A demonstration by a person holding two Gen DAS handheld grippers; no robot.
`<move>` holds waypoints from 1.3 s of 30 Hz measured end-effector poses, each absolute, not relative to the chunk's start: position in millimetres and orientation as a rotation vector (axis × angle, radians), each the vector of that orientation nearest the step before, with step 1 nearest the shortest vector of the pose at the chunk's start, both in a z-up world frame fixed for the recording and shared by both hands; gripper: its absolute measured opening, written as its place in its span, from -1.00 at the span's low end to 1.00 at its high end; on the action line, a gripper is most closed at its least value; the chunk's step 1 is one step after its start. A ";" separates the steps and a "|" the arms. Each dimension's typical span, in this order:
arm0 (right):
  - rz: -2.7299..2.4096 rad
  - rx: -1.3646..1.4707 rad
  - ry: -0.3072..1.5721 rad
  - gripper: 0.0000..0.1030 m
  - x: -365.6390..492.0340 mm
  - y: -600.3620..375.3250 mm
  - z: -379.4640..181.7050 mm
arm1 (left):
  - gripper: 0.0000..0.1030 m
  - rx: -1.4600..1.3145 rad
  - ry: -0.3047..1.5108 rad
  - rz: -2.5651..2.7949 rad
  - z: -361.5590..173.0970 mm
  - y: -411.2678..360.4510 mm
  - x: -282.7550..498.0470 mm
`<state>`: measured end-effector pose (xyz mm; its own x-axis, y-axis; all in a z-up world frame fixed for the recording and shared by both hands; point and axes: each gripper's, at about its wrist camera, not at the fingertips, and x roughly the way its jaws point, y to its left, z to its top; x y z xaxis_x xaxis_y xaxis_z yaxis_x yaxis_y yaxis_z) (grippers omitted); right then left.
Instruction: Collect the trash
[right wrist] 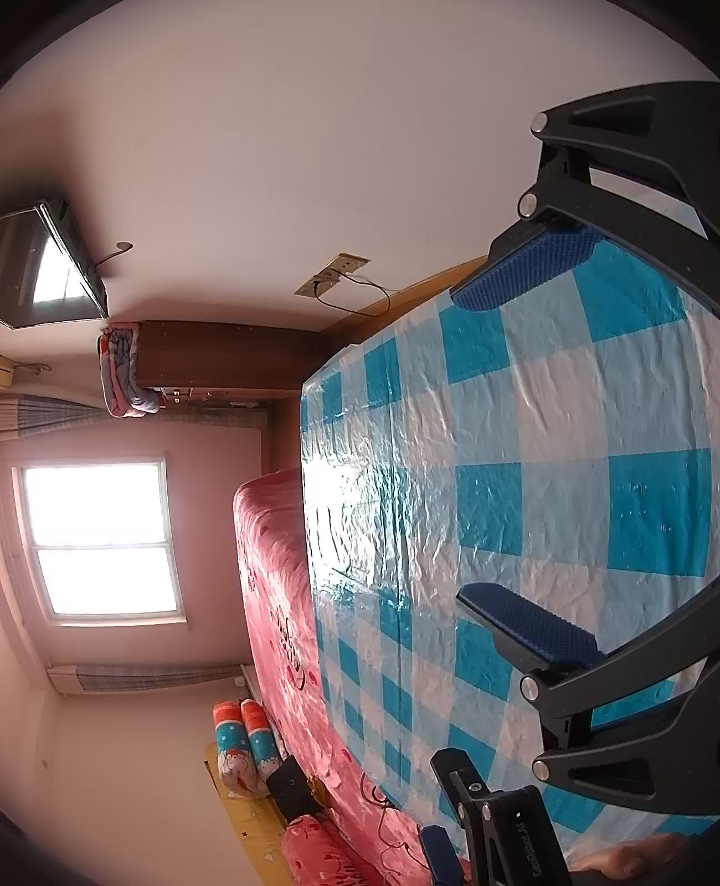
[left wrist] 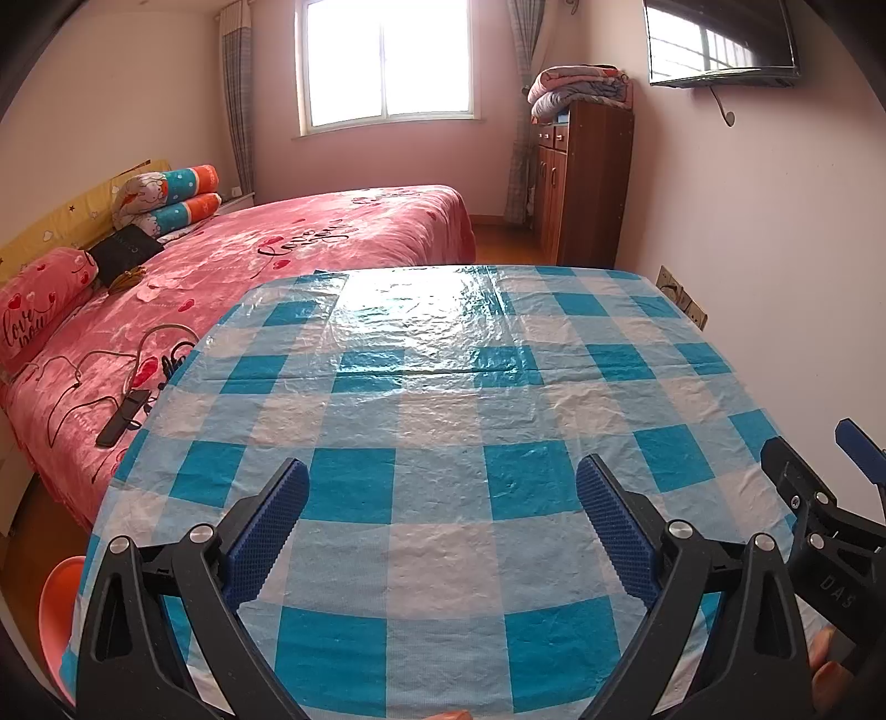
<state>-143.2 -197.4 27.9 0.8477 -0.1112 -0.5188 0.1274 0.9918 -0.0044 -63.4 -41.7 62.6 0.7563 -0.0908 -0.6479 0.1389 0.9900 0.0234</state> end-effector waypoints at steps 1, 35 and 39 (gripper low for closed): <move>-0.123 0.031 0.546 0.92 -142.6 -196.9 27.7 | 0.86 0.071 0.702 -0.125 62.2 -41.7 -63.1; -0.097 0.012 0.588 0.92 -131.4 -189.5 19.2 | 0.86 0.066 0.717 -0.127 51.3 -39.8 -56.0; -0.089 0.013 0.598 0.92 -129.8 -188.5 17.7 | 0.86 0.040 0.722 -0.136 50.0 -36.9 -53.8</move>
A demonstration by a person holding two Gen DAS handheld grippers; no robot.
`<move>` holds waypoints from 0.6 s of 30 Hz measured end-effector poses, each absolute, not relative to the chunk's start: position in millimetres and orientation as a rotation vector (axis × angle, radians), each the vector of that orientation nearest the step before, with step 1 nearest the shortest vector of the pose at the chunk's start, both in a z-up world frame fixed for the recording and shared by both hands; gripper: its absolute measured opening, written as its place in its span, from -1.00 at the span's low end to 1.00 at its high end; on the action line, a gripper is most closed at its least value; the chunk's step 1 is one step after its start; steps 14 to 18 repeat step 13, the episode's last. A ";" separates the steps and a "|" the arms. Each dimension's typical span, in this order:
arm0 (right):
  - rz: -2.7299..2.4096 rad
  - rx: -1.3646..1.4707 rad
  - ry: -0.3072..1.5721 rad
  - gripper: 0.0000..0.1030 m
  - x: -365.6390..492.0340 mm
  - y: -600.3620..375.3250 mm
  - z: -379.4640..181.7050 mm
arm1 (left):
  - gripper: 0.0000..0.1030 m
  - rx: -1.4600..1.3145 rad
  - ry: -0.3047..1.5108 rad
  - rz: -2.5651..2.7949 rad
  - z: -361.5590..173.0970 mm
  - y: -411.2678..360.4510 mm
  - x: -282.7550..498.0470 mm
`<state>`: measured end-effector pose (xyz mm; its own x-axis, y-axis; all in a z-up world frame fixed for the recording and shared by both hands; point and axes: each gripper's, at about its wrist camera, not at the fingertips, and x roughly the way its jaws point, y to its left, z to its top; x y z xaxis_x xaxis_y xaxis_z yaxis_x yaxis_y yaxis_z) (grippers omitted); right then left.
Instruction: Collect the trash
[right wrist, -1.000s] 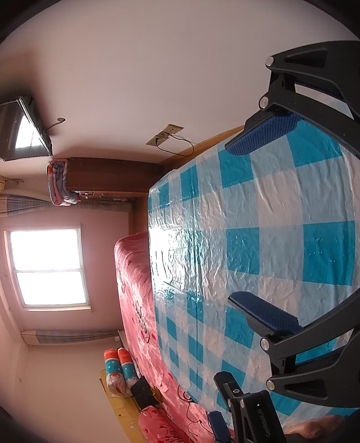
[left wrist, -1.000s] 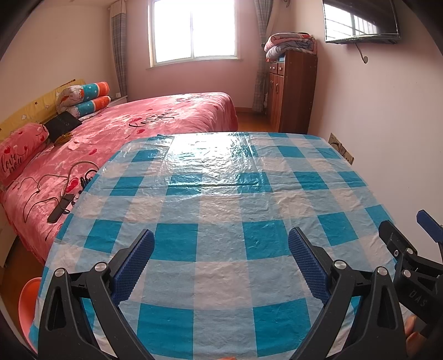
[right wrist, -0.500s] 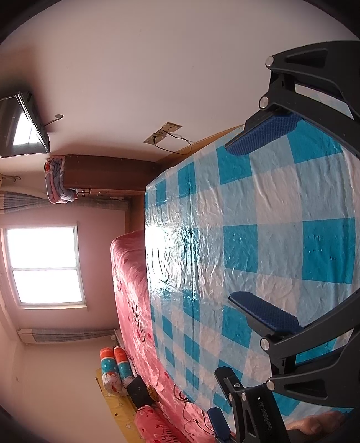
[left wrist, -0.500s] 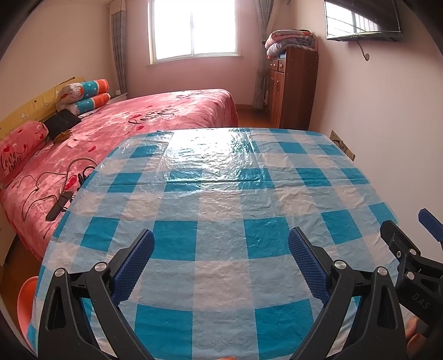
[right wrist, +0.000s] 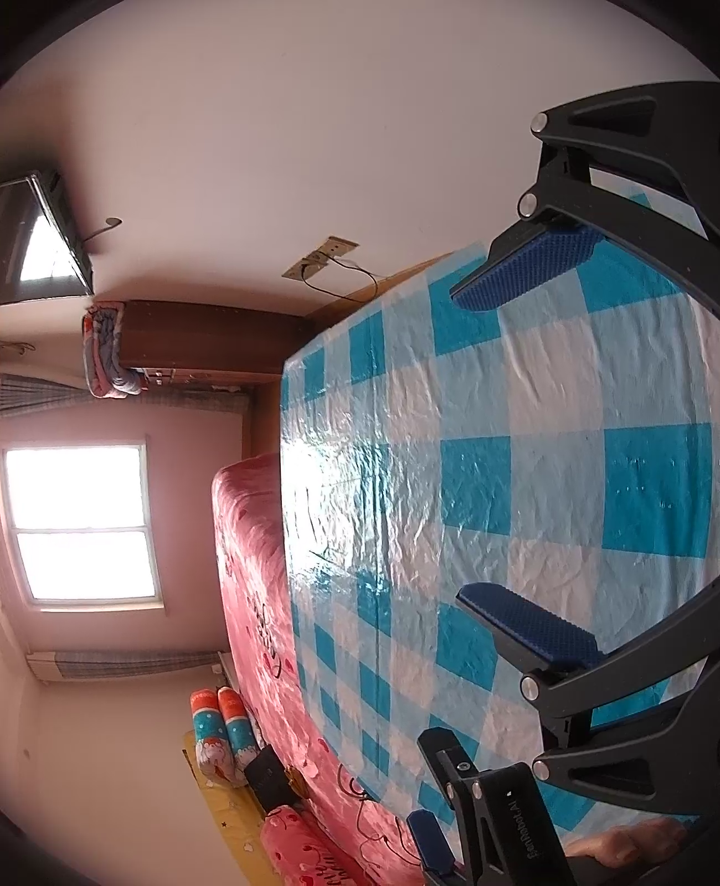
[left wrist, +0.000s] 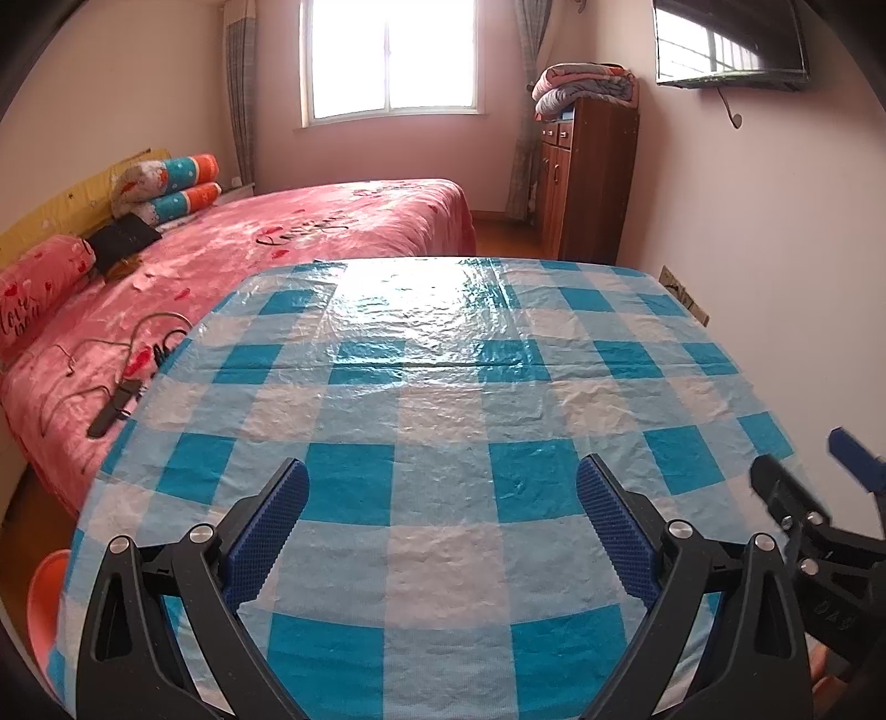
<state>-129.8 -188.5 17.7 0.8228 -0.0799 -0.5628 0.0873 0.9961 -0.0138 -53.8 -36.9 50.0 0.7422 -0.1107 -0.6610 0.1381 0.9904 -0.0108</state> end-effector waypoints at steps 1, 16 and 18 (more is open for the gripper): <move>-0.079 0.018 0.610 0.92 -127.7 -187.9 15.9 | 0.86 0.034 0.732 -0.138 48.5 -36.3 -52.1; -0.069 0.084 0.903 0.92 -91.1 -190.8 -28.7 | 0.86 0.059 0.967 -0.062 1.8 -32.6 -16.8; -0.069 0.084 0.903 0.92 -91.1 -190.8 -28.7 | 0.86 0.059 0.967 -0.062 1.8 -32.6 -16.8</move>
